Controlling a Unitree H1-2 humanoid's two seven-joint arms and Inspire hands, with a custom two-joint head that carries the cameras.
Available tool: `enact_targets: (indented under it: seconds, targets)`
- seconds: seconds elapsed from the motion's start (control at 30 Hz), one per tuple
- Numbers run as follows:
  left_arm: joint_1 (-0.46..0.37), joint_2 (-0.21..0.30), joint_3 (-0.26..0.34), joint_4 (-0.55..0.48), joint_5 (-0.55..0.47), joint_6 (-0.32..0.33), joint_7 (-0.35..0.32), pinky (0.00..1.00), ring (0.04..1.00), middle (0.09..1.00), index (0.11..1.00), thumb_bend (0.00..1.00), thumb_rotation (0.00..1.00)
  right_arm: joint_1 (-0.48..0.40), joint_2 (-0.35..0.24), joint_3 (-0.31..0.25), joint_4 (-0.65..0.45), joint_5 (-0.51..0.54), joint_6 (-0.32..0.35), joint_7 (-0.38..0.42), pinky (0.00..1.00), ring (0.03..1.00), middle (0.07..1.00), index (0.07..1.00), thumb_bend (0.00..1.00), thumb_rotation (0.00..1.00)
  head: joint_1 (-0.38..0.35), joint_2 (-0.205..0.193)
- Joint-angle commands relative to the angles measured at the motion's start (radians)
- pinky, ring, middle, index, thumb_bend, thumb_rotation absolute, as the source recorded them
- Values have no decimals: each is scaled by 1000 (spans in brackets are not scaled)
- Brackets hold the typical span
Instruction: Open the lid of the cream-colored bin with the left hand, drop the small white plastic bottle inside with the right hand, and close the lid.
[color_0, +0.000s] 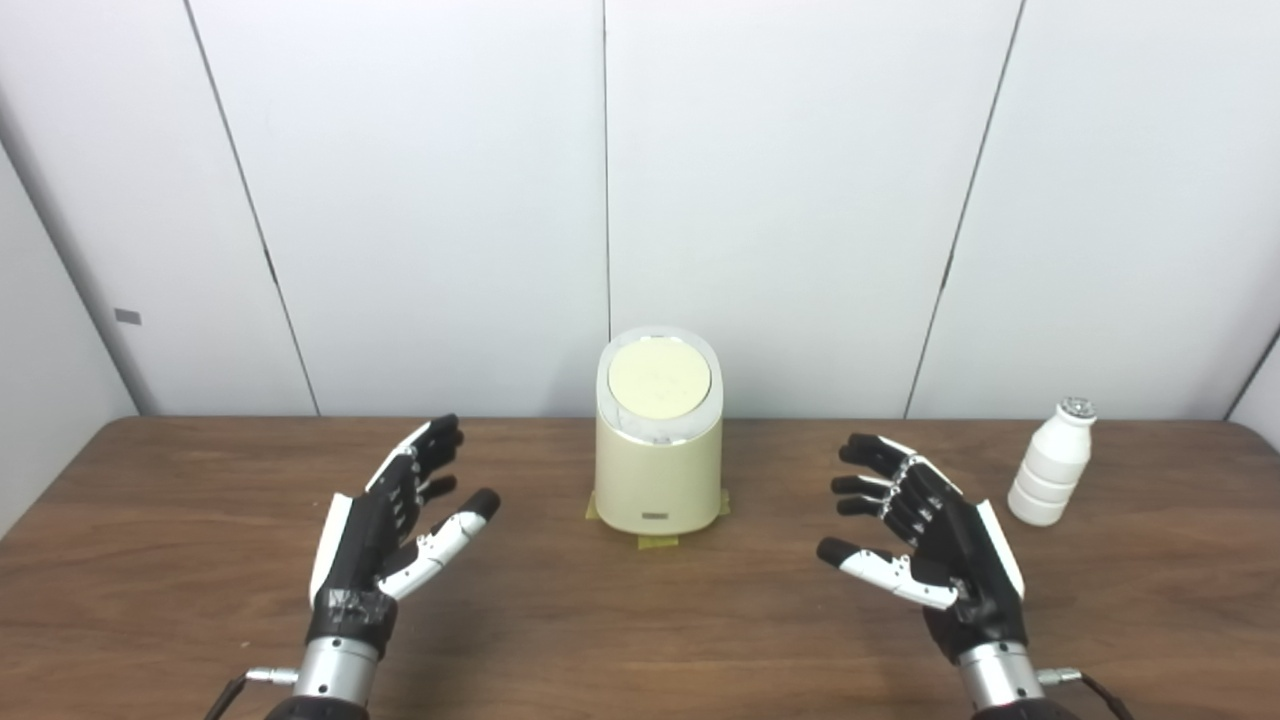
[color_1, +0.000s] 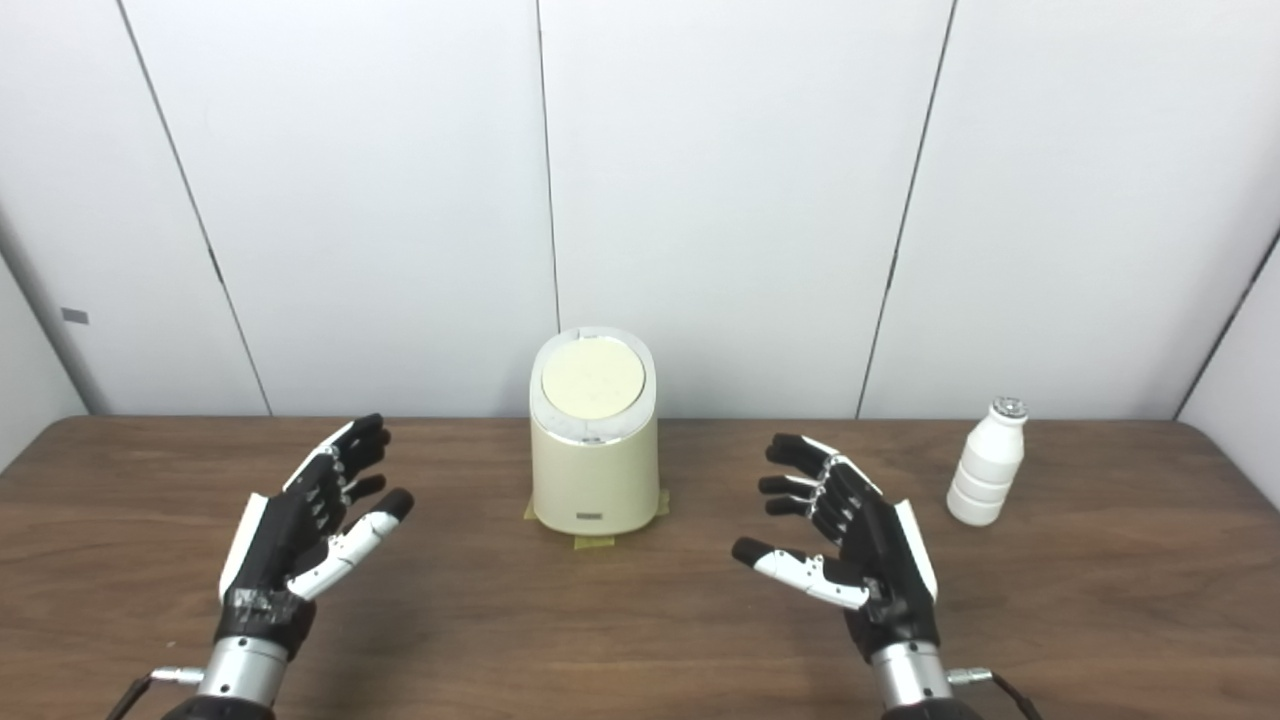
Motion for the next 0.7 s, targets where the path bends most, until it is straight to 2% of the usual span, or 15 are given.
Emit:
enact_targets:
  seconds: [0.0,0.27,0.43,0.67]
  targets:
    - [-81,-9,-3,-24,-13,-7,9,918,947,930,926,833,383,-44,-2,-6,-20,15,-30,2,601,665,753,722,790,156,3,-2]
    - [-239,13,-53,24,104,83,15,996,996,971,968,879,442,-48,-7,1,-14,1,-28,3,581,647,752,715,792,171,8,-3]
    - [-331,22,-80,69,116,141,3,1000,1000,999,999,899,414,-51,-6,0,-8,7,-30,5,576,642,751,709,779,137,12,-5]
    - [-462,15,-123,235,163,126,26,999,1000,992,1000,873,339,-49,-1,5,-18,0,-29,0,584,652,754,710,783,155,4,-8]
